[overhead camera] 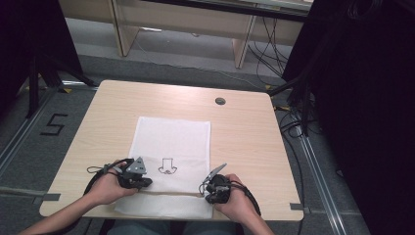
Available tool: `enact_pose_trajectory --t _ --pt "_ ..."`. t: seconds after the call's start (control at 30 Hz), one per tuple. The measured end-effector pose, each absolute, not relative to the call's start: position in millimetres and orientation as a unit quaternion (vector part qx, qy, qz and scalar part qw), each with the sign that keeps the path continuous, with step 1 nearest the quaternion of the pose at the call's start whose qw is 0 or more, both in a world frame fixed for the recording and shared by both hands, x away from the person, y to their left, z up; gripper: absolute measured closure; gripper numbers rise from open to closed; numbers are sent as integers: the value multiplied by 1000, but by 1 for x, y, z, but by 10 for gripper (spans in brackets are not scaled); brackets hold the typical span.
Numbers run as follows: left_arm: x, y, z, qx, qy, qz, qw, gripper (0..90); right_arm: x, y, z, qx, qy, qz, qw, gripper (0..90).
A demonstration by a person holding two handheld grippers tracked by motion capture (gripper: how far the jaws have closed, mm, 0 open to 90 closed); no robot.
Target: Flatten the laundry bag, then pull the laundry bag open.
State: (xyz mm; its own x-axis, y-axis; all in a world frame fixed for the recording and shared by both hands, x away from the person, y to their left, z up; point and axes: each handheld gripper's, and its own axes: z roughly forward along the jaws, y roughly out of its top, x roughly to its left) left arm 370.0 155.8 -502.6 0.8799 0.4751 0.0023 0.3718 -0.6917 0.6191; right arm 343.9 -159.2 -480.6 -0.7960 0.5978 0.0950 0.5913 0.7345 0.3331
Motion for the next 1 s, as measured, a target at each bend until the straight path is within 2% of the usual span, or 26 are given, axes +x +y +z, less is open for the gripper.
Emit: enact_pose_trajectory --t 0.23,0.3,0.37,0.53,0.77,0.9,1.0 --pt "372 158 -504 909 245 86 327 848 347 -158 -481 308 934 179 27 900" --pt "371 157 -504 905 254 83 331 826 345 -158 -480 318 930 181 19 900" --pt "372 158 -500 896 262 92 348 805 345 -165 -473 331 919 213 25 874" --pt "372 161 -495 873 277 109 385 714 349 -185 -460 367 895 247 57 801" --pt "373 167 -495 871 280 115 386 613 357 -196 -464 402 880 251 39 736" --pt "372 166 -499 871 286 100 388 567 357 -196 -465 423 873 240 35 724" --pt "371 160 -496 862 283 91 411 489 357 -196 -464 402 879 254 48 758"
